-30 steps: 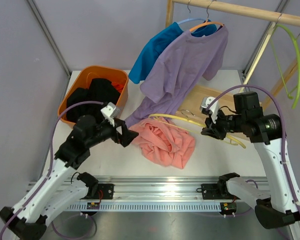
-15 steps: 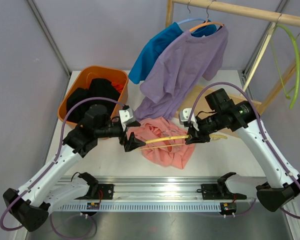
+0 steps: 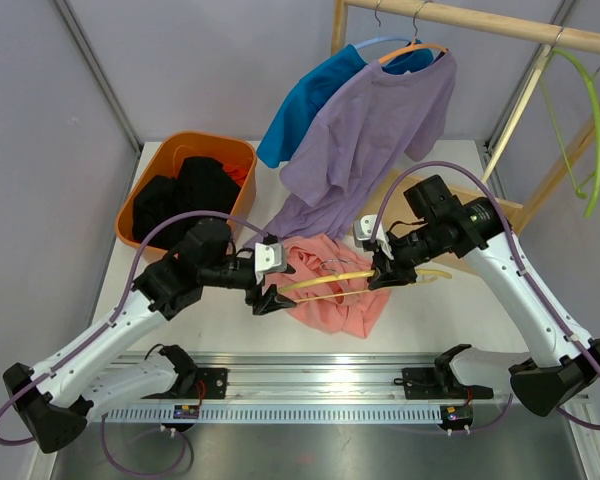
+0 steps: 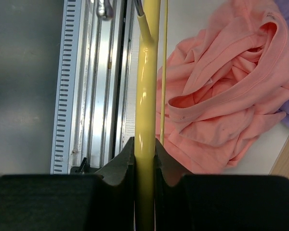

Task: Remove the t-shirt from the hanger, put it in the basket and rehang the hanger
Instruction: Pass the hanger from the right arm to the left

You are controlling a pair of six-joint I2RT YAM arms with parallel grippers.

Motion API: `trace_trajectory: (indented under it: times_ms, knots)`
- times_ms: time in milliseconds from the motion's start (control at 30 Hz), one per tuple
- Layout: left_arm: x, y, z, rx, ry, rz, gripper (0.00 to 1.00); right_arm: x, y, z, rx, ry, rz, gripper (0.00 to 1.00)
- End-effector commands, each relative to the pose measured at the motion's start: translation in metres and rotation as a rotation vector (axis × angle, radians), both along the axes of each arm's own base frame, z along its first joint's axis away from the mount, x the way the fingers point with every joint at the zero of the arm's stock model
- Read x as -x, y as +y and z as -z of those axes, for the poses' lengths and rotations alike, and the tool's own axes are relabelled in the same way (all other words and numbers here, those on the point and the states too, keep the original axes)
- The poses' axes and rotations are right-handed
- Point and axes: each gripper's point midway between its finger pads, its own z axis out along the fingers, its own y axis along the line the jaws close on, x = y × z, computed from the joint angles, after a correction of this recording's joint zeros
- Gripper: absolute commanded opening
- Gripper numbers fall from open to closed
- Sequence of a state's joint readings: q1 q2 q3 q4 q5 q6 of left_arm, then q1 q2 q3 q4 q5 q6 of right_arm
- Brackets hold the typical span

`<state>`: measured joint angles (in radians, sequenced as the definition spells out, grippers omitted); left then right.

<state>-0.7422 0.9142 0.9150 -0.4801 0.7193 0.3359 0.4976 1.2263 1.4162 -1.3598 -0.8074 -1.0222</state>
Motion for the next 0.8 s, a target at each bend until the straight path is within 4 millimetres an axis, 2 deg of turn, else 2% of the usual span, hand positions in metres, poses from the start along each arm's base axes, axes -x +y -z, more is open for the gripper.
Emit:
trace_trajectory:
  times_ms: [0,133,267,400,500,567,600,700,733,767]
  knots:
    - [-0.008,0.005,0.009,-0.031,-0.062,-0.021,0.69,0.021,0.000,-0.019,-0.035,0.039,-0.036,0.00]
    - [-0.015,0.006,0.020,-0.059,-0.084,-0.053,0.53,0.026,0.002,-0.020,-0.055,0.068,-0.052,0.00]
    - [-0.020,0.003,0.010,-0.027,-0.127,-0.068,0.41,0.031,0.004,-0.017,-0.068,0.102,-0.062,0.00]
    - [-0.014,0.002,-0.001,0.011,-0.140,-0.048,0.25,0.029,0.005,-0.012,-0.067,0.104,-0.054,0.00]
    - [-0.004,0.002,-0.002,0.020,-0.111,-0.019,0.00,0.026,0.006,-0.010,-0.065,0.100,-0.037,0.00]
    - [0.000,0.003,-0.002,0.023,-0.088,-0.014,0.00,0.020,0.006,-0.008,-0.054,0.102,-0.008,0.01]
    - [0.004,0.004,-0.001,0.030,-0.054,-0.024,0.00,0.014,0.009,-0.008,-0.057,0.104,0.024,0.03]
    - [0.007,0.008,-0.001,0.039,0.015,-0.081,0.00,0.000,0.010,-0.005,-0.042,0.092,0.110,0.20]
    - [0.005,0.010,0.001,0.036,0.032,-0.116,0.00,-0.003,0.009,-0.004,-0.038,0.089,0.133,0.32]
    - [0.005,0.012,0.001,0.036,0.048,-0.133,0.00,-0.006,0.007,-0.004,-0.027,0.090,0.175,0.36]
